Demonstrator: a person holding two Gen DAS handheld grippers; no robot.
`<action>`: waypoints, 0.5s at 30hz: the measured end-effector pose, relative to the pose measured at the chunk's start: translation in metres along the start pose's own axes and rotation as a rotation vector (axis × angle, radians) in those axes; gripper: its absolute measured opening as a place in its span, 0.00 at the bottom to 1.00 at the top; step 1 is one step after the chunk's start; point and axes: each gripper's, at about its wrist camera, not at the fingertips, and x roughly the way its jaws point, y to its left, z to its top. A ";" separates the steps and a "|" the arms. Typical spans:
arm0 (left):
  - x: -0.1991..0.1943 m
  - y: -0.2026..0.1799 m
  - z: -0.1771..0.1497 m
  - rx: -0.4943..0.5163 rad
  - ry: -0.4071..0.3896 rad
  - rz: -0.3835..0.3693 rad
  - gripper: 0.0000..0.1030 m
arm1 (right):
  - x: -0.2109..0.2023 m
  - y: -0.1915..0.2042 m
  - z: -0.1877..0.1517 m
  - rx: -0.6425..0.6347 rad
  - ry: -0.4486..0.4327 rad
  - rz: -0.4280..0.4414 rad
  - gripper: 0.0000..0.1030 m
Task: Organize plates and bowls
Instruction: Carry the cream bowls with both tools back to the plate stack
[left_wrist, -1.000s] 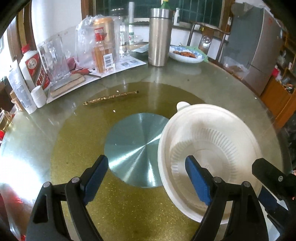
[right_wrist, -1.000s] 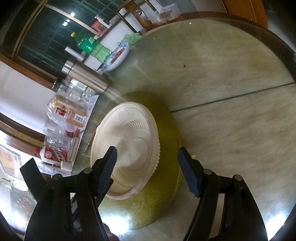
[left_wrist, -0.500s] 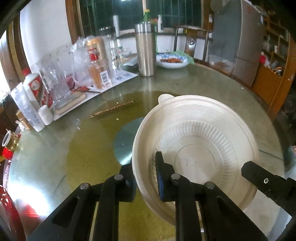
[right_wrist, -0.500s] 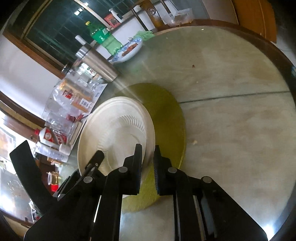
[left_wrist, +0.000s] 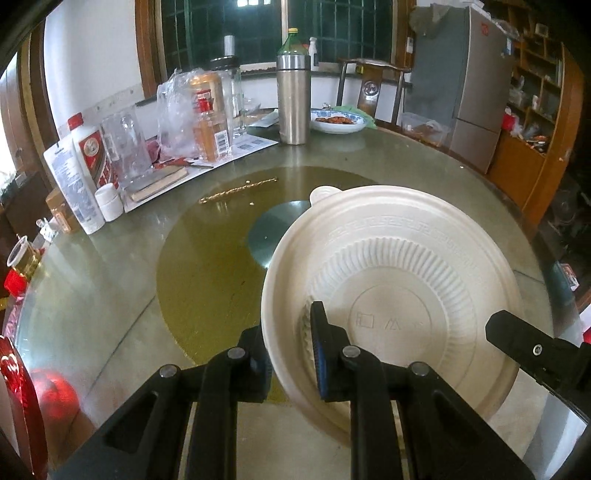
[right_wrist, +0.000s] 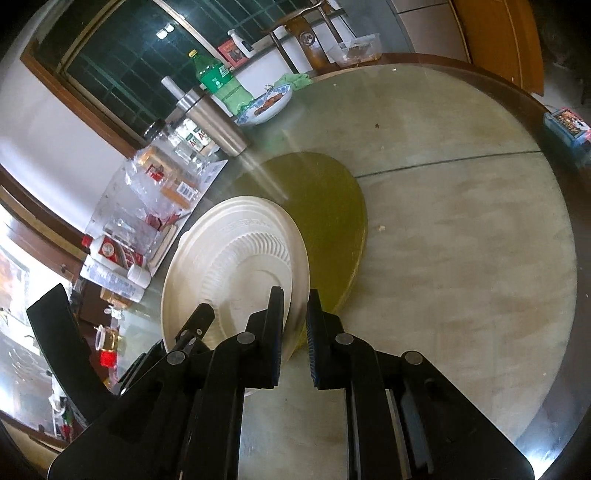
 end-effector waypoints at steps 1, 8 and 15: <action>-0.002 0.002 -0.001 -0.003 0.000 -0.004 0.17 | -0.001 0.001 -0.002 -0.003 -0.002 -0.002 0.11; -0.009 0.010 -0.010 -0.009 -0.001 -0.025 0.16 | -0.009 0.008 -0.014 -0.017 -0.009 -0.018 0.11; -0.019 0.019 -0.017 -0.019 -0.010 -0.035 0.16 | -0.018 0.016 -0.023 -0.033 -0.016 -0.015 0.11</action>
